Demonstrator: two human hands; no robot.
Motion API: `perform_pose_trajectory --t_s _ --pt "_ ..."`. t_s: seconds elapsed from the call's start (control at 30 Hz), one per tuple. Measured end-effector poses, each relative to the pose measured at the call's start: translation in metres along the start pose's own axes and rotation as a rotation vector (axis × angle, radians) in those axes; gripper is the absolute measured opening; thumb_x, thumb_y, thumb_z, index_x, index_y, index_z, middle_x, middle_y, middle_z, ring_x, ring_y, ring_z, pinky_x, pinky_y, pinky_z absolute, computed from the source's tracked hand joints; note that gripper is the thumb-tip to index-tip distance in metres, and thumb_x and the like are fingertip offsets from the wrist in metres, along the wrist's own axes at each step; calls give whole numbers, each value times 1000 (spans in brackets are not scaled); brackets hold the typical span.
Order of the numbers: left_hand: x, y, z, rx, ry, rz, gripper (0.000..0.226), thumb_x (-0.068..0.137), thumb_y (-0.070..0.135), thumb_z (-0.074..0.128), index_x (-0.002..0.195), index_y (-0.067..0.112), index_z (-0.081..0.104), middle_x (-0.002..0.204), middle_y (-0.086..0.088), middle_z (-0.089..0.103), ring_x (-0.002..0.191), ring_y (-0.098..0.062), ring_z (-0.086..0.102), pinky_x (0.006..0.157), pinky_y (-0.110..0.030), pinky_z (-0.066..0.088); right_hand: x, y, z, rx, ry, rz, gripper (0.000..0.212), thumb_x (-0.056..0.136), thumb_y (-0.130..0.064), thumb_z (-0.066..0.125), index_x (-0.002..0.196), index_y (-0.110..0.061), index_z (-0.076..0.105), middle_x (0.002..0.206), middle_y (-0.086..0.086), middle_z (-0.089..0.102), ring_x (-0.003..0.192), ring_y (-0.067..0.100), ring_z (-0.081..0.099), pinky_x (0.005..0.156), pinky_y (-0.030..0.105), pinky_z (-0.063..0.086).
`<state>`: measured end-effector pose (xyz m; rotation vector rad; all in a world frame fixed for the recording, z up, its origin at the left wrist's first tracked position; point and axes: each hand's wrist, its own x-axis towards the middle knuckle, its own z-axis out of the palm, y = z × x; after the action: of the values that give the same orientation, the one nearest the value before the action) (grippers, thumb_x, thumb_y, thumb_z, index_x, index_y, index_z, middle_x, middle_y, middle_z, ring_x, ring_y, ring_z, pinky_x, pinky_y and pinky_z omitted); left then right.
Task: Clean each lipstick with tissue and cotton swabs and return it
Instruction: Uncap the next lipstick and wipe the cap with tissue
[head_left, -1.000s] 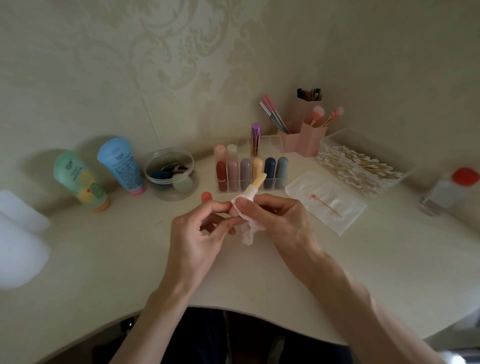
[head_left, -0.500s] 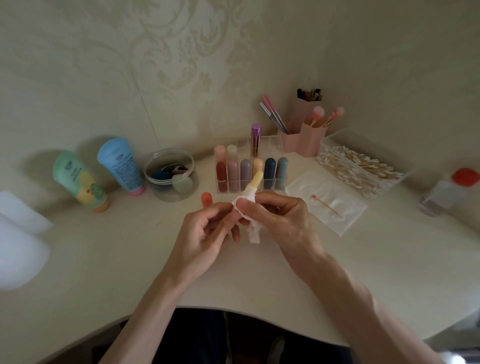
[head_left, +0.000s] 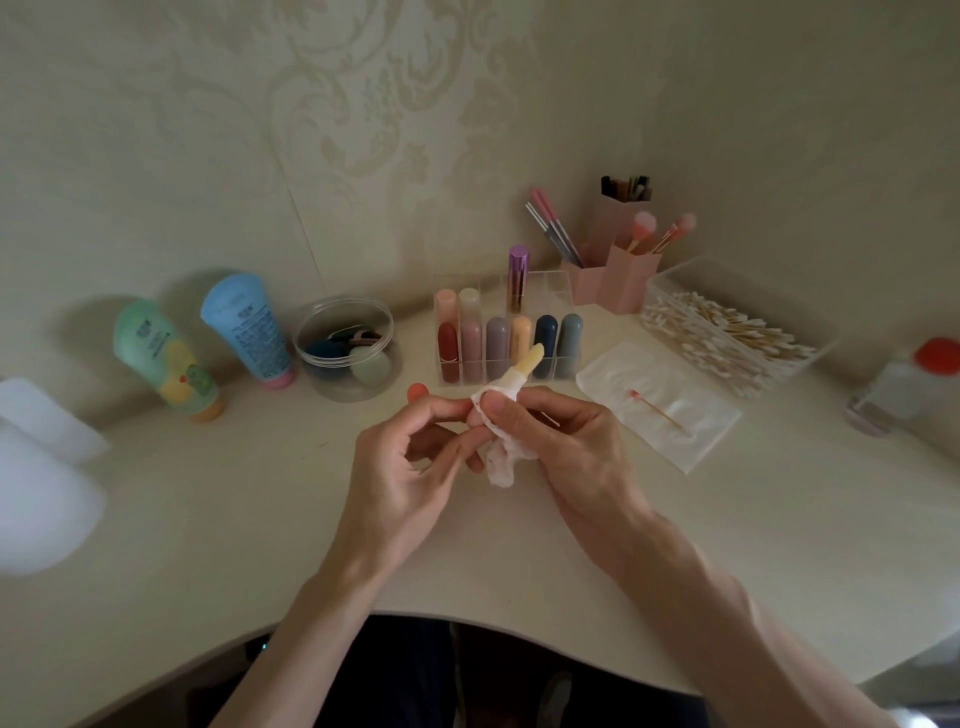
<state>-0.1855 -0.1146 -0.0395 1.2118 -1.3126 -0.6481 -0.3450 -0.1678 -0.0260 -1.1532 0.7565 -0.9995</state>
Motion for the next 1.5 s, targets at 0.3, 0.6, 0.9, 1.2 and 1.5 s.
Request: perform_pose_trajectory --t_s 0.3,0.6,0.9,1.2,1.5 --pt "5 -3 -4 -190 -144 -153 22 98 20 64 113 8 74 78 -11 72 67 -22 64 64 -28 51 2 0 -3 -58 34 8 29 87 -27 83 105 -5 81 94 12 79 89 24 76 84 36 58" --pt "4 -2 -2 -157 -38 -80 13 92 9 71 103 4 75 75 -10 72 61 -17 66 59 -20 50 3 3 -1 -38 9 21 28 91 -28 81 105 -4 81 94 18 78 84 32 72 86 46 57" --pt "4 0 -3 -189 -138 -145 25 96 21 64 115 7 71 85 -4 75 64 -19 65 61 -25 51 3 0 -3 -37 34 -41 25 87 -20 84 103 -2 81 99 12 78 91 27 76 84 38 59" --pt "5 -5 -4 -139 -47 -104 15 85 19 74 97 11 76 65 -8 71 53 -15 63 52 -26 47 4 5 -4 -97 11 -91 23 85 -18 85 99 0 81 103 14 78 96 33 75 89 47 60" --pt "5 -9 0 -154 -133 -159 23 93 12 66 115 9 70 86 -11 76 62 -23 68 51 -28 47 10 6 -9 -254 82 -202 6 83 -7 84 89 -8 83 90 -1 75 86 11 72 78 18 53"
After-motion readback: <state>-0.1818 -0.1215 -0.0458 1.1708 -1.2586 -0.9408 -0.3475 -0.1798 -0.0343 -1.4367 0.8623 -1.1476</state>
